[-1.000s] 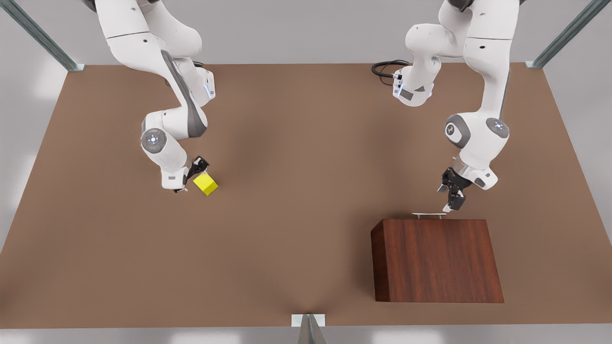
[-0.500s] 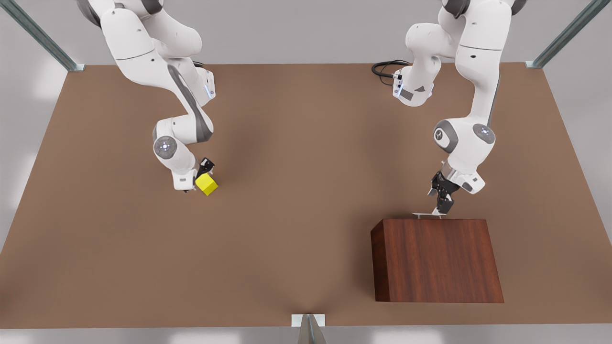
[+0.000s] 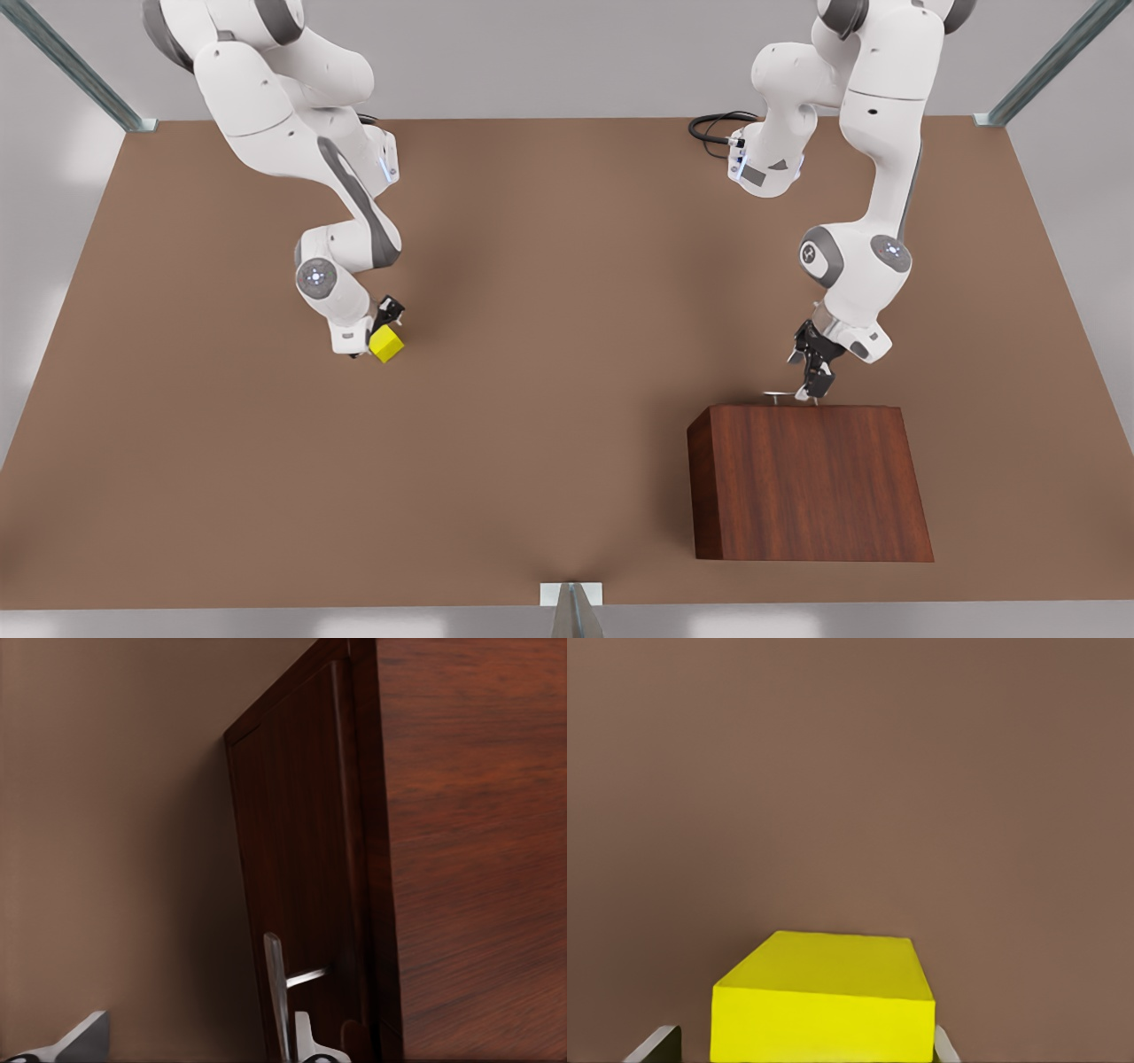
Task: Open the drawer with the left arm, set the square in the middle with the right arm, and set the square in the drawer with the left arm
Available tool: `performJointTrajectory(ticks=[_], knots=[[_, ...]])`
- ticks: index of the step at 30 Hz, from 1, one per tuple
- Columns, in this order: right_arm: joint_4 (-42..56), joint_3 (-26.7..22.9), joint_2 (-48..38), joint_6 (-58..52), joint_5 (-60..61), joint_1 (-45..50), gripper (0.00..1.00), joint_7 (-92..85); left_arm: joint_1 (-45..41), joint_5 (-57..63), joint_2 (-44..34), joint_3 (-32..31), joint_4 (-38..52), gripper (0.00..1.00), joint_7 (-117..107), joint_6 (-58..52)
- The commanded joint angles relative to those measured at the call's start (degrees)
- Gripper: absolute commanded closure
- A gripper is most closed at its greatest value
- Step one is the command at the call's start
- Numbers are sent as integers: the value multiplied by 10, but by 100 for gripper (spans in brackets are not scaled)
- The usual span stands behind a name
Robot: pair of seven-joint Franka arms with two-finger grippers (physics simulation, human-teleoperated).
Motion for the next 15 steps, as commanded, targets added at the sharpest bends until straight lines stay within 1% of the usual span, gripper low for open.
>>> performJointTrajectory(ticks=[1, 2, 3, 4, 5, 7, 9, 10, 13, 14, 15], knots=[[0, 0, 3, 0, -1, 1, 0, 0, 0, -1, -1, 0, -3, 0, -1, 0], [1, 0, 8, 9, -1, 1, 0, 1, -3, -1, -3, 0, -6, 0, -1, -1], [1, 0, 12, 9, 0, 1, 18, 3, -6, -1, -6, 0, -7, 0, 0, -8], [1, -1, 12, 9, 0, 1, 23, 3, -8, -2, -7, 0, -7, 0, -1, -9], [1, 0, 11, 6, 0, 1, 31, 4, -8, -2, -8, 0, -8, 0, -1, -15], [2, 0, 11, 4, 0, 1, 40, 6, -12, -2, -18, 0, -20, 0, -1, -15], [3, 0, 10, 4, 0, 1, 40, 6, -15, -2, -27, 1, -34, 0, -1, -15], [3, 0, 10, 4, 0, 1, 42, 6, -15, -2, -30, 1, -37, 0, -1, -15], [4, 0, 9, 3, 0, 9, 43, 6, -15, -3, -44, 2, -56, 0, 0, -15], [4, 0, 9, 3, 0, 9, 46, 6, -15, -3, -48, 2, -61, 0, 1, -15], [4, 0, 8, 3, 0, 9, 46, 6, -15, -3, -49, 2, -68, 0, 1, -14]])
